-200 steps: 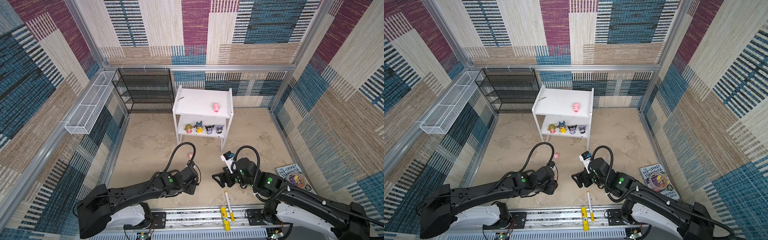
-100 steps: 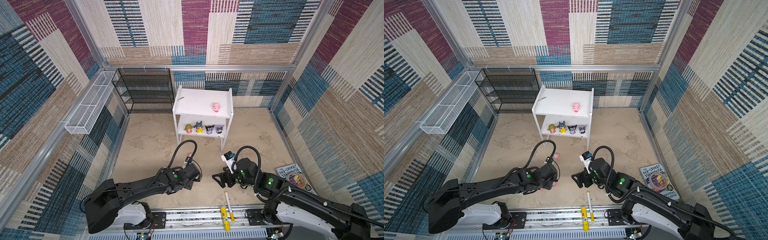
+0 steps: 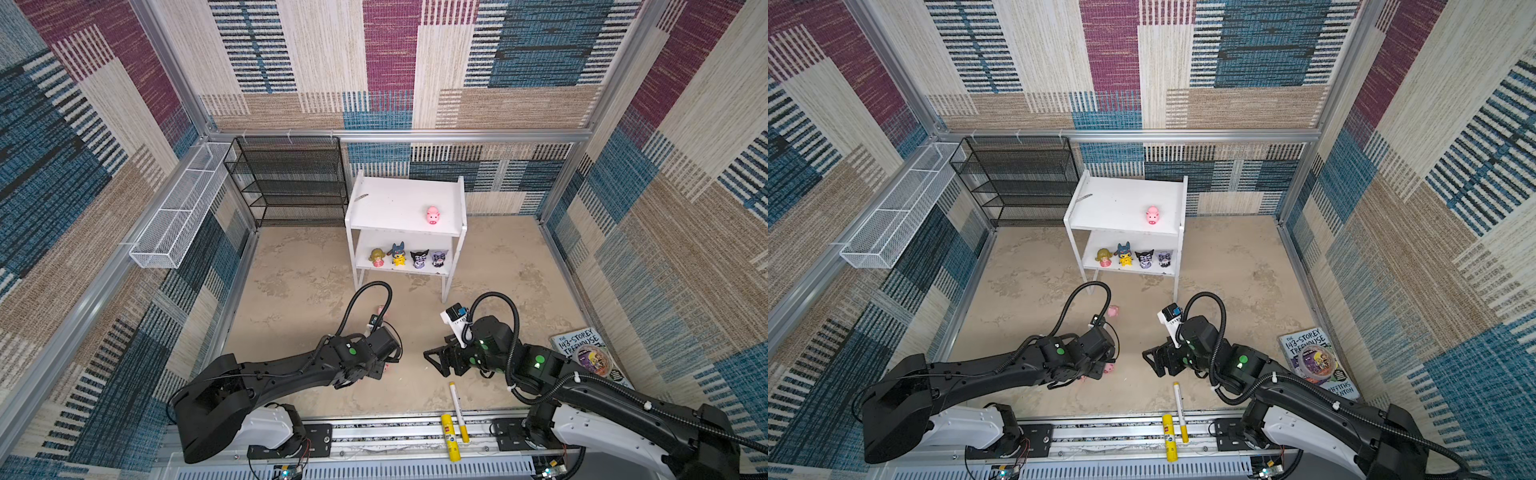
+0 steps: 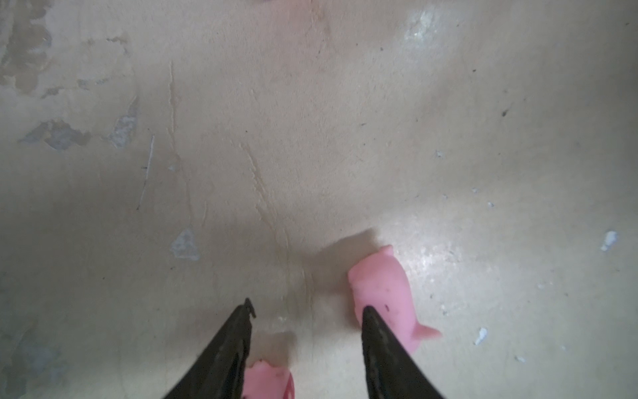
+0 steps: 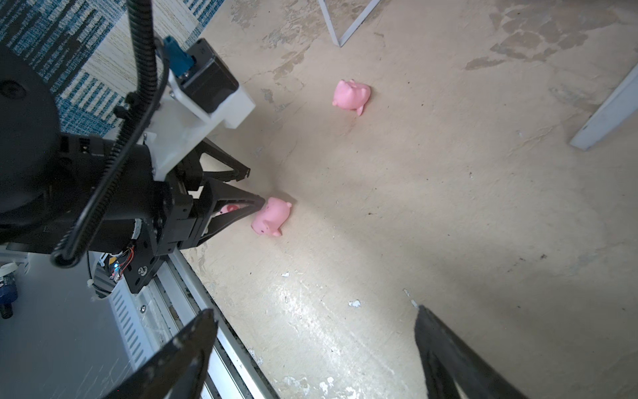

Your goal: Place and organize the plastic toys onto the shelf

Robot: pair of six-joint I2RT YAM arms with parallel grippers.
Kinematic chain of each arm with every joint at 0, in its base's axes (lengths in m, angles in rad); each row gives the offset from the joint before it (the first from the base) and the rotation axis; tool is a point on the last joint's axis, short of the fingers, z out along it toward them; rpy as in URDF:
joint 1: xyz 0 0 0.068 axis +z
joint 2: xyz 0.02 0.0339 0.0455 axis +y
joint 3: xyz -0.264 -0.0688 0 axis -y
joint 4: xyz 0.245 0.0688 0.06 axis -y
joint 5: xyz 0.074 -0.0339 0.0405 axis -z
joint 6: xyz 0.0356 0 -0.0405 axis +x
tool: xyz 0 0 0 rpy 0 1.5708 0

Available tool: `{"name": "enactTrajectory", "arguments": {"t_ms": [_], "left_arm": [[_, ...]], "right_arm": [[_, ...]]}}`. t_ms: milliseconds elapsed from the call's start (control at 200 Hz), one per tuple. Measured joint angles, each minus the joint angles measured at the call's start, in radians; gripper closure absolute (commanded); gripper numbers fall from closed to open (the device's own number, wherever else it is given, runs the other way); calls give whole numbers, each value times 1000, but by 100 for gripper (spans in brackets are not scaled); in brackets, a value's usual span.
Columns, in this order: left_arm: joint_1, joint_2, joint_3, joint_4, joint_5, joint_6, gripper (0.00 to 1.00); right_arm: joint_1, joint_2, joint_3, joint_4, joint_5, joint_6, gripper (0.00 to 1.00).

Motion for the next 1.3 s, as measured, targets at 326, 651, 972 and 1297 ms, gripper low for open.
{"name": "enactTrajectory", "arguments": {"t_ms": [326, 651, 972, 1297], "left_arm": [[4, -72, 15, -10, 1, 8, 45], [4, -61, 3, -3, 75, 23, 44], [5, -37, -29, 12, 75, 22, 44], [15, -99, -68, -2, 42, 18, 44]], "right_arm": [[0, 12, 7, 3, -15, -2, 9], [0, 34, 15, 15, -24, -12, 10], [0, 40, 18, 21, -42, -16, 11], [22, 114, 2, 70, -84, -3, 12]]}}
